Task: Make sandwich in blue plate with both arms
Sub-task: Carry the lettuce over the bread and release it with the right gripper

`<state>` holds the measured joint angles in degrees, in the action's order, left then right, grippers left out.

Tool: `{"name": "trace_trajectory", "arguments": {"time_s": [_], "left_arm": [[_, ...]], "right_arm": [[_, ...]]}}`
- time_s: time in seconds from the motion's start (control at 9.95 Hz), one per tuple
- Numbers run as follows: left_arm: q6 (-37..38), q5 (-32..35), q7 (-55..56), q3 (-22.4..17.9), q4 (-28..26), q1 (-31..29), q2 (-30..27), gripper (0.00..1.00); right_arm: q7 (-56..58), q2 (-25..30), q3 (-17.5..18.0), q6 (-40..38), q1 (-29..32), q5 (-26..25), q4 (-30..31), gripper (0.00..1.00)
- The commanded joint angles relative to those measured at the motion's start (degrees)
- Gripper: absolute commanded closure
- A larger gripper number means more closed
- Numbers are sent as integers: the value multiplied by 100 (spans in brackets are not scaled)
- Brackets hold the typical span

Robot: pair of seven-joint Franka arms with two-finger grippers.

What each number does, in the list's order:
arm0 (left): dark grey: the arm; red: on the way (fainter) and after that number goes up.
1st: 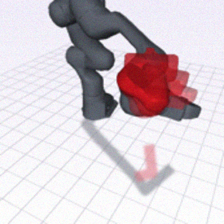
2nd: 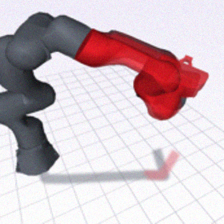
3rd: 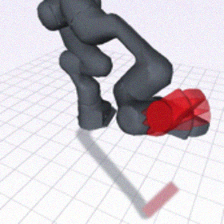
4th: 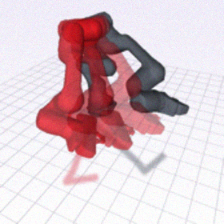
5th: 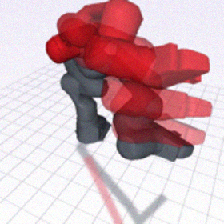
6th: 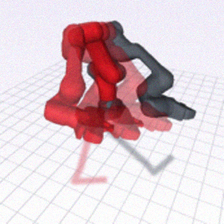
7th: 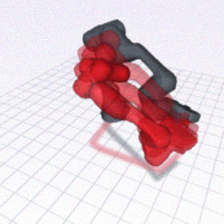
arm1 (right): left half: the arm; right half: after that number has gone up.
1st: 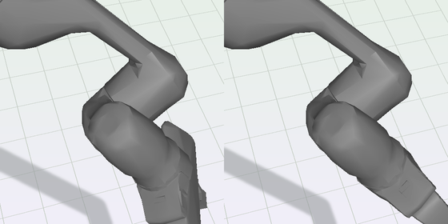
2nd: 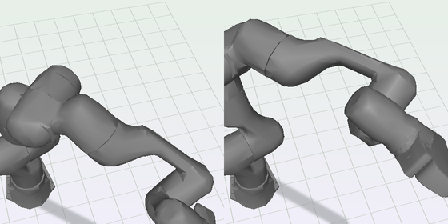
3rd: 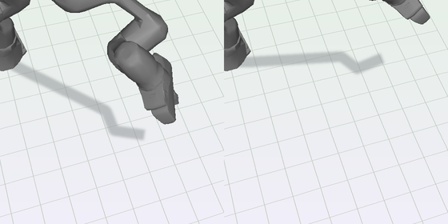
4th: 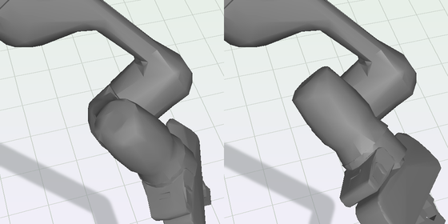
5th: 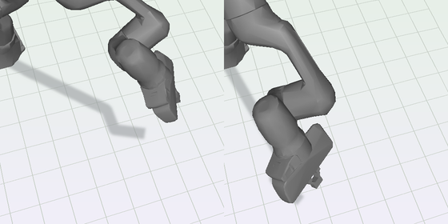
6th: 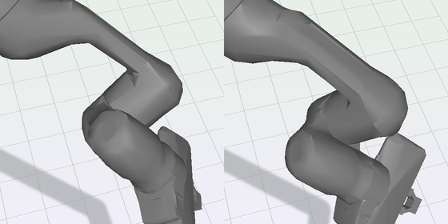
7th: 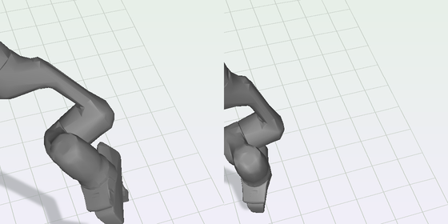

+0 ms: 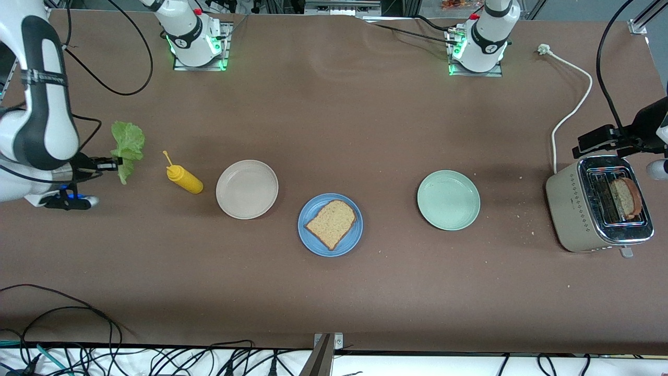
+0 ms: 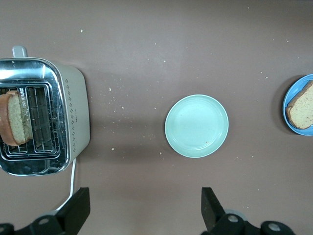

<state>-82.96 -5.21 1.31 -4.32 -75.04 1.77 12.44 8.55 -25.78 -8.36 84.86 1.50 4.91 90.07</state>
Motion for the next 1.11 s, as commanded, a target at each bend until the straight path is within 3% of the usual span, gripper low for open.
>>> {"name": "trace_trajectory", "arguments": {"time_s": [0.0,0.2,0.5,0.7,1.0], "left_arm": [[-10,91,-79,-33,7,43,-66,0],[-10,91,-79,-33,6,43,-66,0],[-10,91,-79,-33,7,43,-66,0],[-10,82,-79,-33,7,43,-66,0],[-10,91,-79,-25,7,51,-58,0]], "right_arm": [[-667,-59,201,-1100,-9,429,-710,100],[-1850,-50,351,-1086,-88,1211,-719,100],[-3836,-111,589,-245,-1060,1249,-719,100],[-5059,-329,598,720,-1808,1310,-710,100],[-6774,-926,607,2765,-2696,1547,-719,100]]}}
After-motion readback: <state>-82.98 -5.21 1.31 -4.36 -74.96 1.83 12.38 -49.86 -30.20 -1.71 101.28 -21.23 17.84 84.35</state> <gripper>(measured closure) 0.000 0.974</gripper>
